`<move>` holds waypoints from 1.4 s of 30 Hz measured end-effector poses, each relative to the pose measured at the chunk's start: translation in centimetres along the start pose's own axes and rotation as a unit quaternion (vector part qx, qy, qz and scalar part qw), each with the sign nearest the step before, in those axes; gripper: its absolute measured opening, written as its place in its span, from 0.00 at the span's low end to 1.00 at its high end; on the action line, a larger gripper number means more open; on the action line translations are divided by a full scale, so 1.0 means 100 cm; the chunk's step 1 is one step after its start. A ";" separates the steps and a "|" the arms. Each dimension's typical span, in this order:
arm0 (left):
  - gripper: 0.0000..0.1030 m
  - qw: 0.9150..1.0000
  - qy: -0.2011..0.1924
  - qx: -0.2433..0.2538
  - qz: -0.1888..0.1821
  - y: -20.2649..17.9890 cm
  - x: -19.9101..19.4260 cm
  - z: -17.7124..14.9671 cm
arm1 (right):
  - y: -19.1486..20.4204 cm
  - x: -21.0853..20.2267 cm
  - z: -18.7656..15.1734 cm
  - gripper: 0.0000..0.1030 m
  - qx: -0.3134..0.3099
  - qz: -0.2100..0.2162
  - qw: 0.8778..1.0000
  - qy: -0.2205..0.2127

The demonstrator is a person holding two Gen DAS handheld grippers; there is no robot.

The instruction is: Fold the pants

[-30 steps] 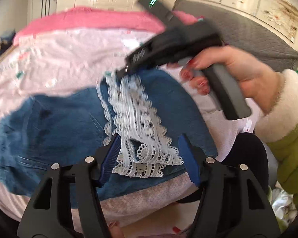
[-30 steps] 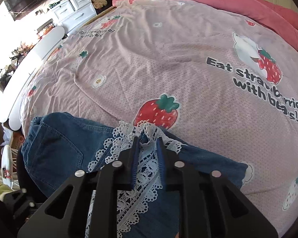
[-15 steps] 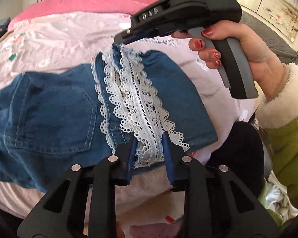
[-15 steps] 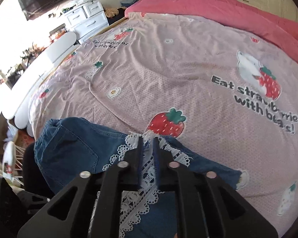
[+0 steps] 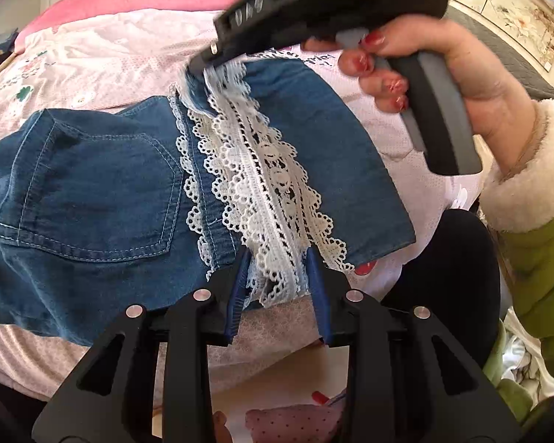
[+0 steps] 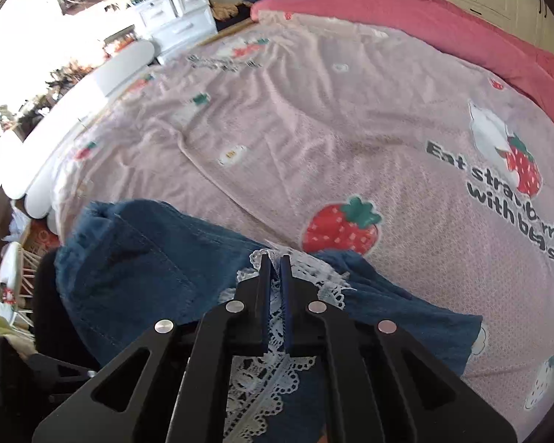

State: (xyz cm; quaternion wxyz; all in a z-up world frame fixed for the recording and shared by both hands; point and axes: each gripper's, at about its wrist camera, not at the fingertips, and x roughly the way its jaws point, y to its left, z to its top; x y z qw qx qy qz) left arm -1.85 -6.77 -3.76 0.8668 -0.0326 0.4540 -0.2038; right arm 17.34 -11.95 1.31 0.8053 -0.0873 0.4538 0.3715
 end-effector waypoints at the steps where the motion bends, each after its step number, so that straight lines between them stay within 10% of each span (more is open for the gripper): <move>1: 0.24 1.000 0.000 -0.001 0.001 0.000 0.000 0.000 | 0.001 0.000 0.001 0.04 -0.004 -0.002 1.000 -0.003; 7: 0.40 1.000 0.001 0.002 0.000 -0.002 -0.001 0.000 | -0.012 0.019 -0.001 0.16 0.021 0.006 0.999 0.026; 9: 0.44 1.000 -0.007 0.009 0.004 -0.002 -0.007 -0.002 | -0.016 -0.004 -0.001 0.46 0.032 0.017 0.999 -0.009; 11: 0.50 1.000 -0.012 0.009 0.010 0.000 -0.013 -0.003 | -0.020 -0.025 -0.002 0.55 0.036 0.011 0.999 -0.037; 19: 0.58 0.998 -0.060 0.006 0.014 0.007 -0.042 0.023 | -0.026 -0.030 -0.021 0.48 0.021 -0.027 0.999 0.012; 21: 0.57 0.999 -0.053 0.008 -0.011 -0.001 -0.035 0.031 | -0.027 -0.011 -0.024 0.16 0.029 -0.019 0.998 0.044; 23: 0.43 0.999 -0.044 0.026 -0.002 -0.012 -0.021 0.032 | -0.030 0.001 -0.027 0.12 0.038 -0.018 0.998 0.052; 37: 0.32 0.997 0.000 0.057 0.042 -0.020 0.026 0.023 | -0.041 0.031 -0.020 0.13 0.064 -0.002 0.996 0.069; 40: 0.35 0.999 -0.005 0.037 0.020 -0.013 0.013 0.025 | -0.041 0.013 -0.018 0.25 0.075 0.016 0.996 0.048; 42: 0.55 0.999 -0.017 0.029 0.022 -0.006 -0.003 0.024 | -0.036 -0.004 -0.017 0.49 0.069 0.014 0.997 0.026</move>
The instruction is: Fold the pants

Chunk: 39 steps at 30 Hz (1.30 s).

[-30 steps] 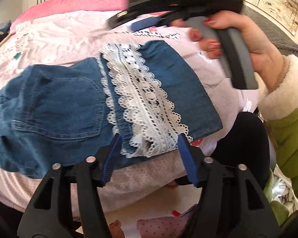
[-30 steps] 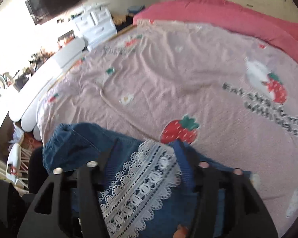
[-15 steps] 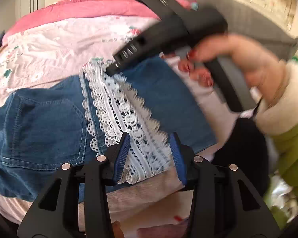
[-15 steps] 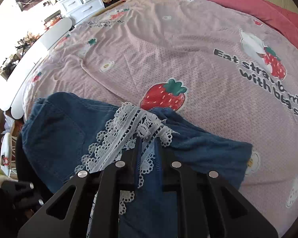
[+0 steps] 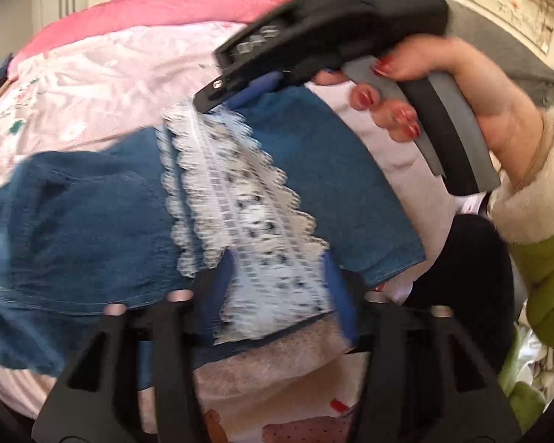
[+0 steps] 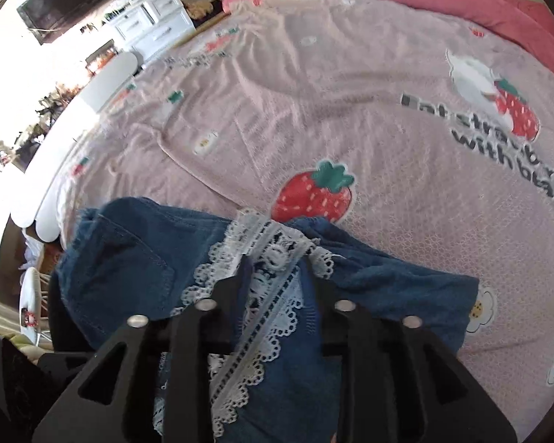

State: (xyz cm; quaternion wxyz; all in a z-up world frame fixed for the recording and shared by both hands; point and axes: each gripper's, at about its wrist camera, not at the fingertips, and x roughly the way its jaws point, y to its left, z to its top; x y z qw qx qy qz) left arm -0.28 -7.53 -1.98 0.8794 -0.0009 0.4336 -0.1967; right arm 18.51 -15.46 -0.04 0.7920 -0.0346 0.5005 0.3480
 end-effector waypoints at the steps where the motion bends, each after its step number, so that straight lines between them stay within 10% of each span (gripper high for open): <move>1: 0.58 1.000 -0.008 -0.006 0.000 0.004 -0.008 0.000 | 0.002 -0.007 0.000 0.50 -0.002 -0.002 1.000 -0.006; 20: 0.90 0.982 -0.081 -0.084 0.150 0.087 -0.106 -0.007 | 0.082 -0.026 0.022 0.84 -0.070 -0.006 0.997 -0.036; 39: 0.91 0.977 -0.036 -0.163 0.131 0.142 -0.098 -0.058 | 0.159 0.057 0.043 0.91 -0.174 0.026 0.983 0.050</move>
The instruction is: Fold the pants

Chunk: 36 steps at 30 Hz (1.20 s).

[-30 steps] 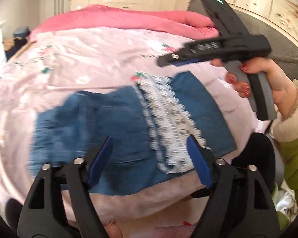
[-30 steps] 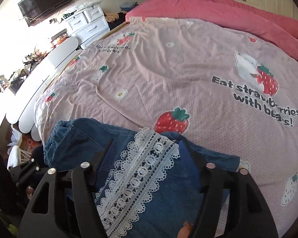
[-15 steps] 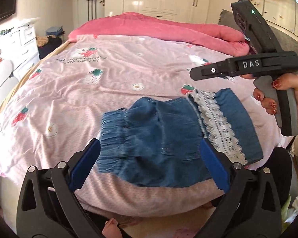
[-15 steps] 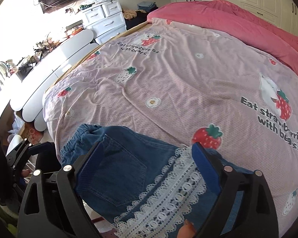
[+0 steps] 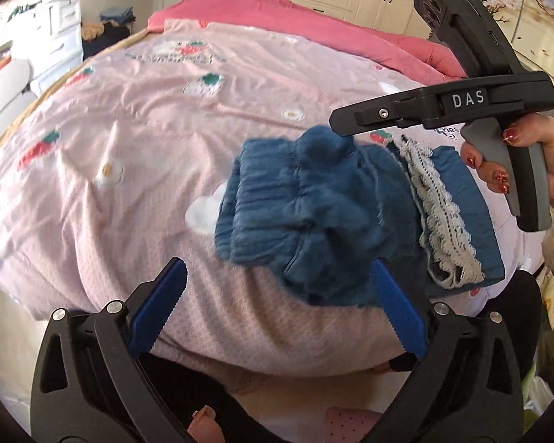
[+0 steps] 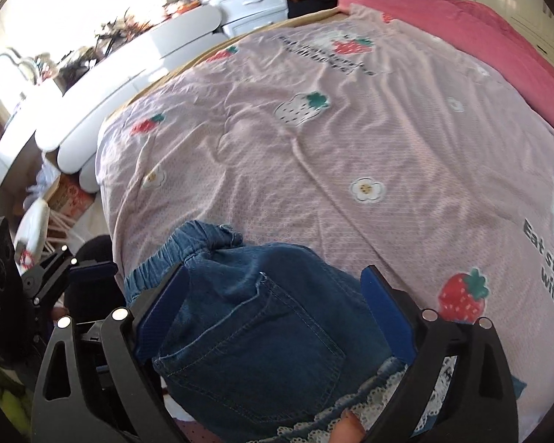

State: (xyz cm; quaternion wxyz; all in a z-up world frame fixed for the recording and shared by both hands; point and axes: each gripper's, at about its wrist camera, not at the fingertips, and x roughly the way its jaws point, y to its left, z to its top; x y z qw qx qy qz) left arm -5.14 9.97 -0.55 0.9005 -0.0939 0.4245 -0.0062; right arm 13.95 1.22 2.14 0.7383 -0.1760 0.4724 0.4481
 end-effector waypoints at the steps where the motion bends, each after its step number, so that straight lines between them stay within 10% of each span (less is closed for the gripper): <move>1: 0.91 1.000 0.005 -0.006 -0.007 0.003 0.002 -0.002 | 0.001 0.005 0.001 0.91 -0.003 0.004 1.000 0.006; 17: 0.91 0.991 0.027 -0.074 -0.106 0.010 0.018 -0.005 | 0.012 0.046 0.011 0.89 -0.050 0.032 0.997 0.047; 26: 0.82 0.986 0.012 -0.101 -0.134 0.012 0.026 0.003 | 0.015 0.047 0.005 0.17 -0.049 0.098 0.993 0.048; 30: 0.74 0.977 0.027 -0.139 -0.160 0.019 0.044 0.008 | 0.007 0.033 0.005 0.09 -0.036 0.118 0.992 0.032; 36: 0.30 0.969 0.027 -0.166 -0.183 0.023 0.061 0.012 | 0.002 0.020 0.004 0.09 -0.030 0.128 0.991 0.014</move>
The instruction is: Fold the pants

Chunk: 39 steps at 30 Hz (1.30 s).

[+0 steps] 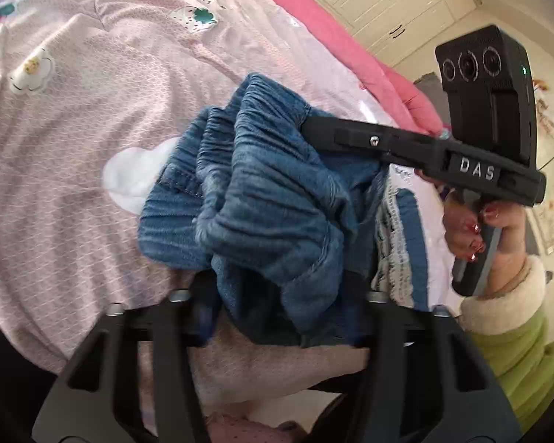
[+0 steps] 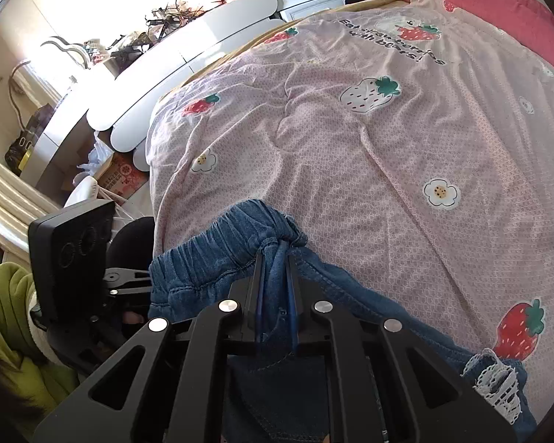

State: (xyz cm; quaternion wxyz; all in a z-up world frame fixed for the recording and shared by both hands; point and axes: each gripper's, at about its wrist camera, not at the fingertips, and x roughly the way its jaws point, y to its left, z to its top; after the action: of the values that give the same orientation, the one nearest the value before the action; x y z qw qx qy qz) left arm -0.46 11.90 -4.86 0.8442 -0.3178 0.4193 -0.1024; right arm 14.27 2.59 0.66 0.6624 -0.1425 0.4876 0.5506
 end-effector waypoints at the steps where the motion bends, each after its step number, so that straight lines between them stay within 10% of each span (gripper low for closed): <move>1: 0.29 1.000 -0.005 0.008 0.003 -0.003 -0.001 0.001 | 0.001 -0.001 -0.001 0.09 -0.001 0.000 1.000 -0.002; 15: 0.26 0.984 -0.058 0.166 0.032 -0.096 -0.007 0.008 | -0.022 -0.083 -0.036 0.08 0.024 -0.019 0.996 -0.086; 32: 0.27 0.956 0.013 0.292 0.030 -0.200 0.094 -0.021 | -0.094 -0.147 -0.154 0.08 0.131 -0.049 0.979 -0.150; 39: 0.52 0.950 0.033 0.310 0.020 -0.213 0.111 -0.028 | -0.110 -0.157 -0.179 0.09 0.174 -0.064 0.970 -0.157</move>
State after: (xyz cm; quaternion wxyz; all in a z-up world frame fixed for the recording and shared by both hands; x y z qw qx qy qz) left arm 6.39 -10.77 -0.01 0.8889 -0.0282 0.4006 -0.2205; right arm 16.31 -23.59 0.78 0.7793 0.0324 0.4559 0.4288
